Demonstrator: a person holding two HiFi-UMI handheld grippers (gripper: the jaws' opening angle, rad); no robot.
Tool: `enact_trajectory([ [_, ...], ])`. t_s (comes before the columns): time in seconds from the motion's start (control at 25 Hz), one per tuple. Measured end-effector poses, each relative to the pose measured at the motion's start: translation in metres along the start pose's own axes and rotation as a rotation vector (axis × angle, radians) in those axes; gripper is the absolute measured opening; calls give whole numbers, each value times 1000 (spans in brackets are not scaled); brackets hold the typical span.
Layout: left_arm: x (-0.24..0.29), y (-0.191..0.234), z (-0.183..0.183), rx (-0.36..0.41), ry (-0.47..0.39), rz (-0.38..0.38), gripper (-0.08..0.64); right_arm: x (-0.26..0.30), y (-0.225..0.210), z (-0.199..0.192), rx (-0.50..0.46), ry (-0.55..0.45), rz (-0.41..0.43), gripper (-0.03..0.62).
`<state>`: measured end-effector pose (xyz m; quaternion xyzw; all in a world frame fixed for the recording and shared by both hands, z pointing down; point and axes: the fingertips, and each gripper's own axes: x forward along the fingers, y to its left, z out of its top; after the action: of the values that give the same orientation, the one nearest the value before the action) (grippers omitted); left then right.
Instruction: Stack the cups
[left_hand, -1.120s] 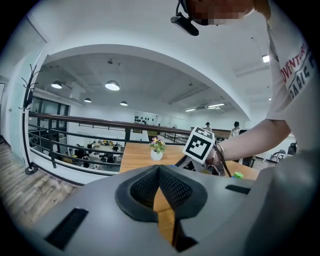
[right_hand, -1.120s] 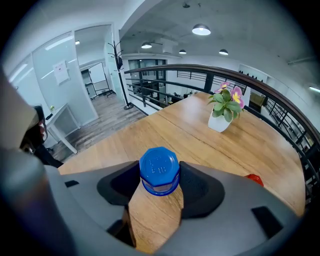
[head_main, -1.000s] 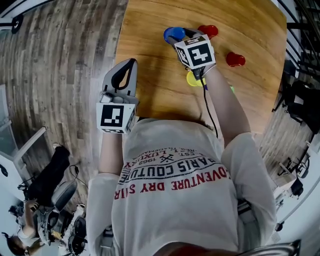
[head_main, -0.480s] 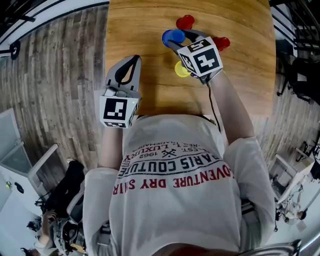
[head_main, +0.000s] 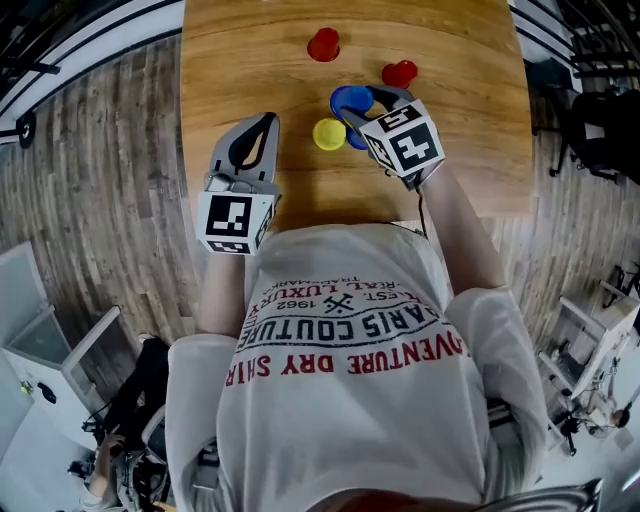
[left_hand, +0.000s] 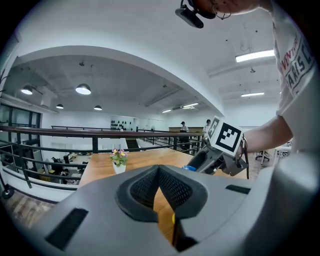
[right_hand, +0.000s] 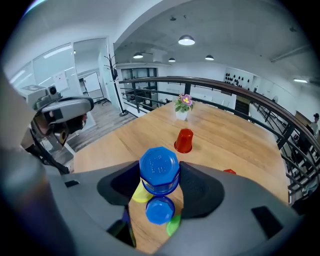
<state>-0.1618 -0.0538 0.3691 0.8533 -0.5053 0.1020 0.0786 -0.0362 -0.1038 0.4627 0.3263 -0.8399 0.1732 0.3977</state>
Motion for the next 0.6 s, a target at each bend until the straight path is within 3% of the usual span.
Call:
enact_trajectory([
  [0.28, 14, -25, 4, 0, 15, 0, 14, -12, -2, -34, -22, 41, 40, 259],
  [0.6, 12, -42, -6, -9, 45, 20, 14, -13, 9, -41, -78, 41, 84, 259],
])
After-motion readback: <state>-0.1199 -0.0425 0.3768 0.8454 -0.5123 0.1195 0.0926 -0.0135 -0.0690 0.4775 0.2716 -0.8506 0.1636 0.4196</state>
